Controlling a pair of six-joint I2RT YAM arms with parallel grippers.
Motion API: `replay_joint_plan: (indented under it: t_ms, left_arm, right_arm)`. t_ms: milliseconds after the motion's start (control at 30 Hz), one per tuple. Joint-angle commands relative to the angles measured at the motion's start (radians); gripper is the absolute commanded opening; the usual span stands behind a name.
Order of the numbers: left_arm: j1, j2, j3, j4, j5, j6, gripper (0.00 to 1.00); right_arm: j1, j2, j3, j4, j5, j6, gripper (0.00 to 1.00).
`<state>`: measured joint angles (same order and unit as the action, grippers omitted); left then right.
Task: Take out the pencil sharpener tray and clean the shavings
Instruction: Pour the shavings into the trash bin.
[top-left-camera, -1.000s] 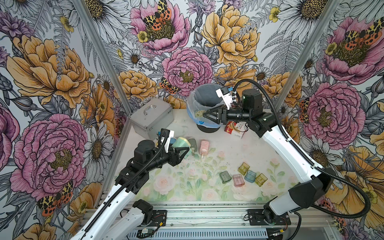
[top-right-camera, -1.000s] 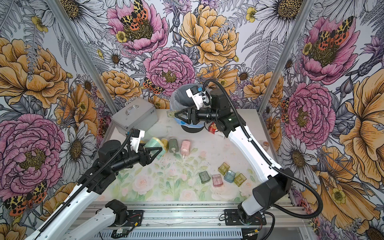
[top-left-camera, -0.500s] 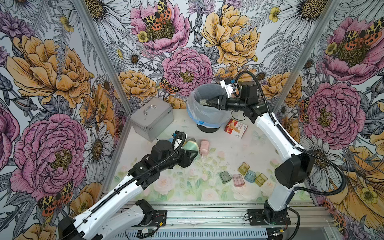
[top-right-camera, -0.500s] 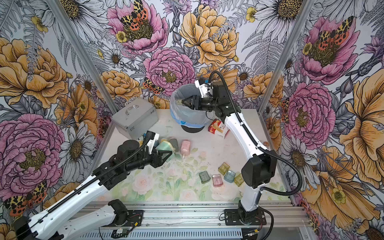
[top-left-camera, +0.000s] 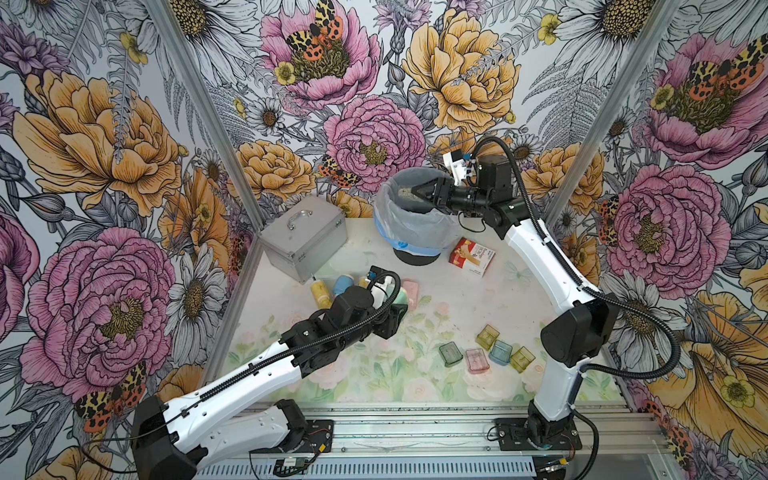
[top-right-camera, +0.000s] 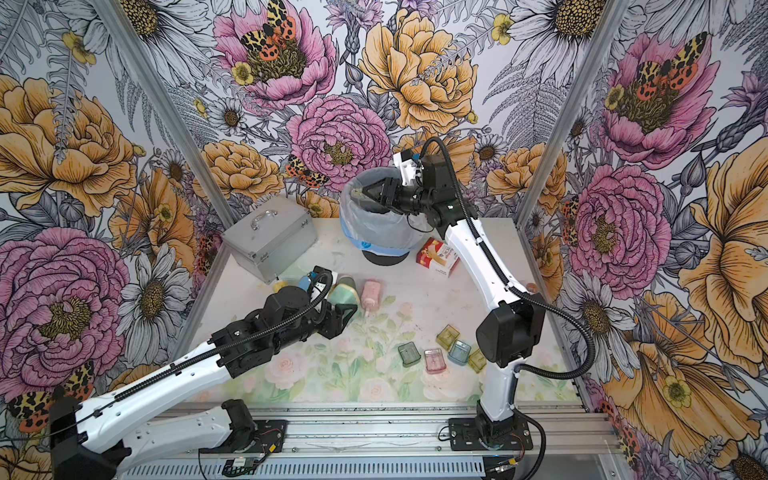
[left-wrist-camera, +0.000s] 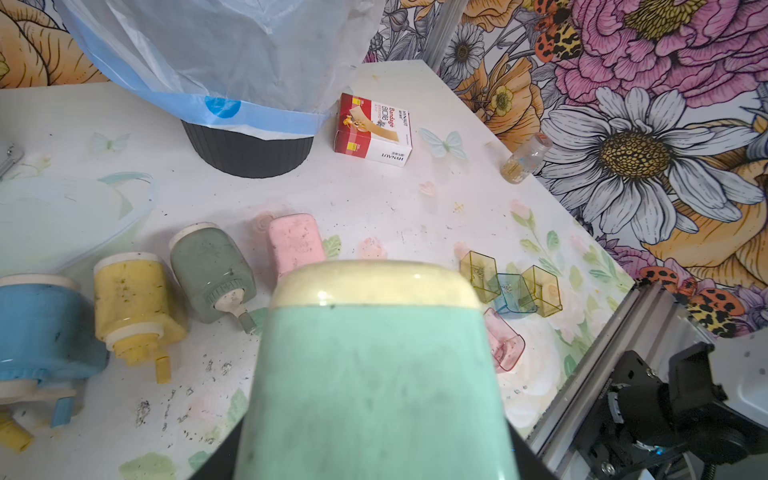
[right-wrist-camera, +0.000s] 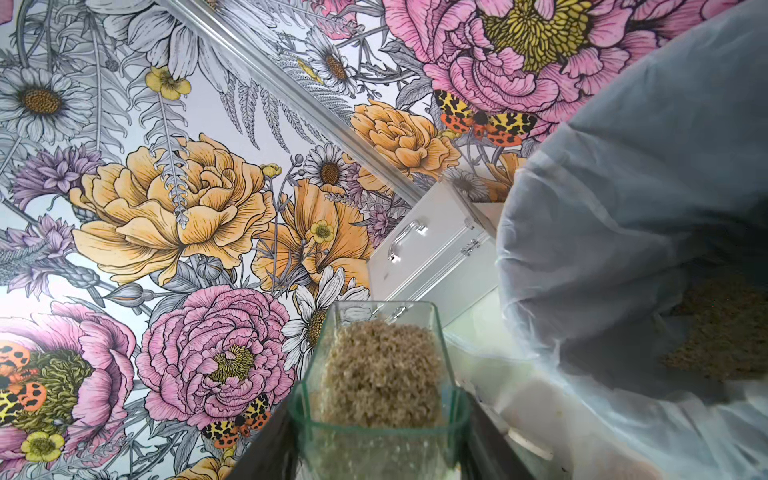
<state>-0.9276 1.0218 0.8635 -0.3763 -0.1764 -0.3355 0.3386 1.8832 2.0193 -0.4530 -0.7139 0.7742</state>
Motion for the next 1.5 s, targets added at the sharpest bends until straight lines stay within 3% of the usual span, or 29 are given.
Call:
replay_joint_plan:
  t_ms: [0,133,433,800,1100,1200,1467]
  left_arm:
    - [-0.057,0.003,-0.021,0.101,-0.154,-0.040,0.23]
    - [-0.124,0.014,-0.046,0.153,-0.241,-0.049,0.23]
    - [-0.212,0.037,-0.032,0.156,-0.315,-0.059,0.23]
    - [-0.247,0.041,-0.031,0.138,-0.345,-0.093,0.23]
    - [-0.257,0.088,0.001,0.129,-0.334,-0.094,0.22]
    - [-0.264,0.102,0.018,0.117,-0.341,-0.086,0.21]
    - [-0.278,0.054,-0.001,0.111,-0.384,-0.097,0.21]
  right_arm:
    - [-0.006,0.017,0.038,0.018,0.034,0.085,0.39]
    - [-0.014,0.025,0.059,0.018,0.036,0.168,0.39]
    - [-0.050,0.093,0.144,0.019,0.041,0.374,0.39]
    - [-0.062,0.227,0.326,0.027,-0.010,0.679,0.40]
    - [-0.043,0.230,0.320,0.199,0.066,0.991,0.39]
    - [-0.031,0.218,0.308,0.223,0.098,1.025,0.39]
    - [-0.027,0.130,0.028,0.539,0.181,1.279,0.38]
